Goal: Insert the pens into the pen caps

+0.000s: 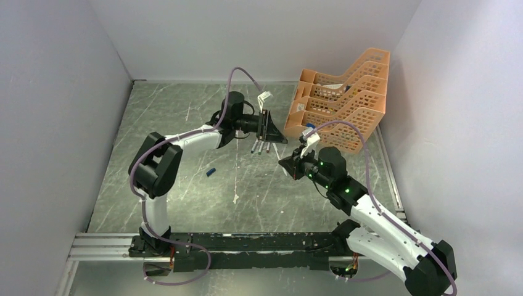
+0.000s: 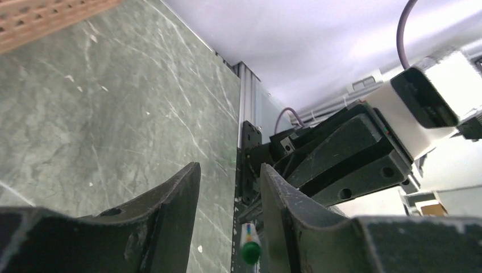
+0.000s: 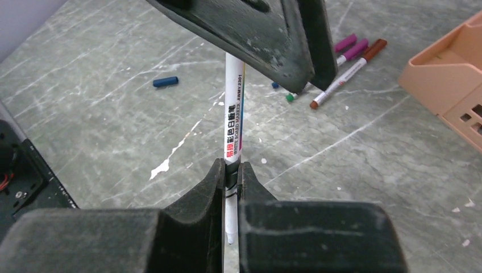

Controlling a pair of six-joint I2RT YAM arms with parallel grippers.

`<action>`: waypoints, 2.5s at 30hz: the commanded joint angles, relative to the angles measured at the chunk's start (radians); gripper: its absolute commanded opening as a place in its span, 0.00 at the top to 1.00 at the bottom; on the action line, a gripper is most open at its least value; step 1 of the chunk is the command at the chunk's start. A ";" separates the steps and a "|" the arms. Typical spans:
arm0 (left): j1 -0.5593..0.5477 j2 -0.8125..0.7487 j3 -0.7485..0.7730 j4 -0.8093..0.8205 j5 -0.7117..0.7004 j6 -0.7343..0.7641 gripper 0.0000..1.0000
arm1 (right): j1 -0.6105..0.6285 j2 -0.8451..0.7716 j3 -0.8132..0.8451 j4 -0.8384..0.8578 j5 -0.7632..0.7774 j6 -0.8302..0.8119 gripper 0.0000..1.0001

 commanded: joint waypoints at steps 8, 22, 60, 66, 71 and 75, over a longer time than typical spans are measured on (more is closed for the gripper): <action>-0.013 0.068 0.050 0.093 0.238 -0.081 0.56 | 0.003 -0.031 0.032 0.005 -0.016 -0.061 1.00; -0.009 0.070 0.032 0.136 0.245 -0.102 0.85 | 0.002 -0.031 0.047 -0.026 0.075 -0.059 1.00; -0.101 -0.175 -0.493 1.090 -0.339 0.804 0.93 | -0.008 0.045 -0.458 1.140 0.392 1.301 0.34; -0.128 -0.184 -0.492 1.084 -0.303 0.789 0.93 | -0.009 0.236 -0.400 1.367 0.350 1.337 0.34; -0.138 -0.203 -0.503 1.066 -0.275 0.789 0.93 | -0.022 0.311 -0.336 1.391 0.327 1.343 0.34; -0.140 -0.222 -0.510 1.069 -0.239 0.761 0.93 | -0.030 0.360 -0.304 1.437 0.326 1.350 0.39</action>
